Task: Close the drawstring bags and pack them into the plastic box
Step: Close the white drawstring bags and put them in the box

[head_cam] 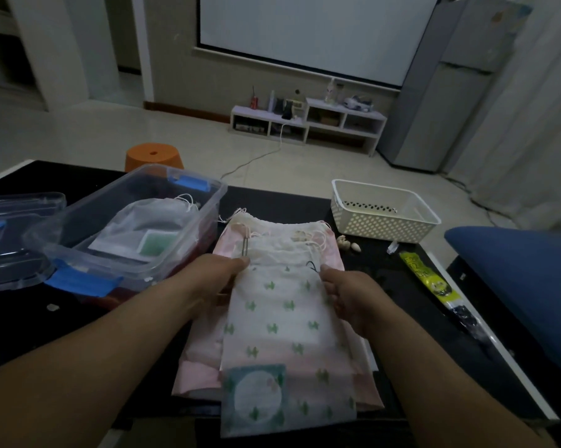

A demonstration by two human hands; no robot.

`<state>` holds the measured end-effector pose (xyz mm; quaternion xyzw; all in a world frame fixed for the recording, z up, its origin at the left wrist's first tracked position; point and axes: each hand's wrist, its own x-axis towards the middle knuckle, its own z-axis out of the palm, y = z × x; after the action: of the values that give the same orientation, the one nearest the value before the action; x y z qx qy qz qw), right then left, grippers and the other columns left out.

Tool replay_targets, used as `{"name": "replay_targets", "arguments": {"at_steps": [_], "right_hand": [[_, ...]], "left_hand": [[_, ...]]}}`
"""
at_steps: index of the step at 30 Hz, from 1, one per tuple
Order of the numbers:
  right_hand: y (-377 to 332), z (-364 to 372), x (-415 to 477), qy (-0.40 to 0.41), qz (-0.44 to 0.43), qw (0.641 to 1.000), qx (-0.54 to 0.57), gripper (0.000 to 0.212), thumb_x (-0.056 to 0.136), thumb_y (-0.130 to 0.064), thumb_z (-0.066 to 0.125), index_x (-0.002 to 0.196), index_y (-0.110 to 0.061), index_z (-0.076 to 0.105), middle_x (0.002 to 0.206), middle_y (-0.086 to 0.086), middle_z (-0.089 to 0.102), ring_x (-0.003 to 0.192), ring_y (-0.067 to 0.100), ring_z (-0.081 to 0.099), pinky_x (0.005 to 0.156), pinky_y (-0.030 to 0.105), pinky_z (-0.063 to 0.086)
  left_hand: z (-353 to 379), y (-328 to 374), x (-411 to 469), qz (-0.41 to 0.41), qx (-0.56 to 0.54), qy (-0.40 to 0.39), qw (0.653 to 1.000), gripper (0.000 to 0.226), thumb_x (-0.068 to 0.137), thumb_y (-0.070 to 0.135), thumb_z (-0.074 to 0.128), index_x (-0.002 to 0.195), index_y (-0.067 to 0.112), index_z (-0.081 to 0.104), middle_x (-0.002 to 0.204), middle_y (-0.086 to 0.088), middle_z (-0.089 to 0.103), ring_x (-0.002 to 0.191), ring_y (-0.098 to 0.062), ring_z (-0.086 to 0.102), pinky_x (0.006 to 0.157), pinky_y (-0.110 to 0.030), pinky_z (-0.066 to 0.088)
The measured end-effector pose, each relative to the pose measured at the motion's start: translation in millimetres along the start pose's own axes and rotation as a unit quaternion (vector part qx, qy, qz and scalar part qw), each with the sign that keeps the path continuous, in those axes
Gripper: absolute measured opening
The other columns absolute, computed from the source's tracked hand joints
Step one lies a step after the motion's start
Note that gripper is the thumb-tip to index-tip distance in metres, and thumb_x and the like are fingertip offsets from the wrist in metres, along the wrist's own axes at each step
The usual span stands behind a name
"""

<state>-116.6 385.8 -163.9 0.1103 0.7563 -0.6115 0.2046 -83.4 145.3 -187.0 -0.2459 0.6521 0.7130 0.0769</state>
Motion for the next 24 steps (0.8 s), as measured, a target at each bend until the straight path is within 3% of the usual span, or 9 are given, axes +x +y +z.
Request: {"name": "replay_targets", "arguments": {"at_steps": [4,7,9,11,16,20,22,24], "right_hand": [[-10,8,15,-0.004,0.004,0.998,0.069,0.028,0.103,-0.03,0.064,0.112,-0.006,0.075,0.099,0.009,0.08,0.081,0.024,0.076,0.063,0.028,0.058],[-16,9,17,-0.028,0.014,0.994,0.109,0.032,0.102,-0.032,0.065,0.12,-0.008,0.075,0.112,0.012,0.079,0.103,0.031,0.076,0.082,0.037,0.062],[-18,11,17,-0.034,0.022,0.992,0.121,0.029,0.1,-0.033,0.068,0.116,-0.01,0.077,0.111,0.011,0.079,0.099,0.028,0.077,0.078,0.034,0.06],[-18,16,16,-0.014,0.018,0.991,0.13,0.024,0.099,-0.027,0.069,0.111,-0.009,0.08,0.109,0.011,0.079,0.097,0.028,0.076,0.074,0.033,0.058],[-15,24,21,0.002,-0.008,0.982,0.187,0.023,0.099,-0.028,0.067,0.109,-0.01,0.08,0.105,0.012,0.08,0.095,0.03,0.076,0.083,0.039,0.061],[-17,26,22,-0.059,0.037,0.971,0.231,0.036,0.106,-0.031,0.053,0.127,-0.009,0.073,0.12,0.018,0.076,0.116,0.037,0.07,0.104,0.048,0.053],[-18,24,19,-0.072,0.039,0.969,0.233,0.035,0.107,-0.03,0.049,0.123,-0.008,0.072,0.119,0.019,0.076,0.116,0.038,0.07,0.101,0.046,0.054],[-20,26,15,-0.073,0.047,0.969,0.23,0.033,0.108,-0.029,0.048,0.119,-0.008,0.071,0.115,0.019,0.077,0.112,0.037,0.071,0.093,0.045,0.056]], "left_hand": [[13,2,20,0.062,0.007,0.003,0.998,0.019,0.098,0.021,0.07,0.092,0.003,0.075,0.078,-0.009,0.067,0.07,-0.021,0.058,0.061,-0.025,0.045],[19,-1,25,0.112,0.021,-0.009,0.993,0.025,0.094,0.029,0.075,0.089,0.004,0.076,0.083,-0.013,0.073,0.072,-0.023,0.061,0.066,-0.03,0.051],[22,-1,26,0.131,0.022,-0.009,0.991,0.026,0.089,0.033,0.077,0.093,0.008,0.079,0.099,-0.019,0.077,0.084,-0.025,0.069,0.085,-0.041,0.058],[25,1,27,0.145,0.011,-0.006,0.989,0.019,0.093,0.027,0.075,0.094,0.008,0.08,0.102,-0.017,0.078,0.089,-0.027,0.072,0.092,-0.042,0.058],[27,2,26,0.148,-0.069,0.036,0.986,0.026,0.095,0.022,0.072,0.092,-0.004,0.07,0.081,-0.012,0.068,0.075,-0.022,0.059,0.076,-0.034,0.05],[24,1,23,0.157,-0.101,0.055,0.981,0.033,0.09,0.029,0.075,0.087,-0.003,0.066,0.08,-0.013,0.063,0.076,-0.023,0.056,0.074,-0.036,0.048],[21,0,24,0.16,-0.1,0.051,0.981,0.041,0.085,0.034,0.076,0.086,-0.005,0.062,0.081,-0.013,0.063,0.076,-0.023,0.056,0.075,-0.037,0.048],[19,-1,22,0.16,-0.099,0.043,0.981,0.033,0.089,0.03,0.076,0.082,0.0,0.066,0.081,-0.013,0.063,0.077,-0.023,0.056,0.075,-0.037,0.049]]}}
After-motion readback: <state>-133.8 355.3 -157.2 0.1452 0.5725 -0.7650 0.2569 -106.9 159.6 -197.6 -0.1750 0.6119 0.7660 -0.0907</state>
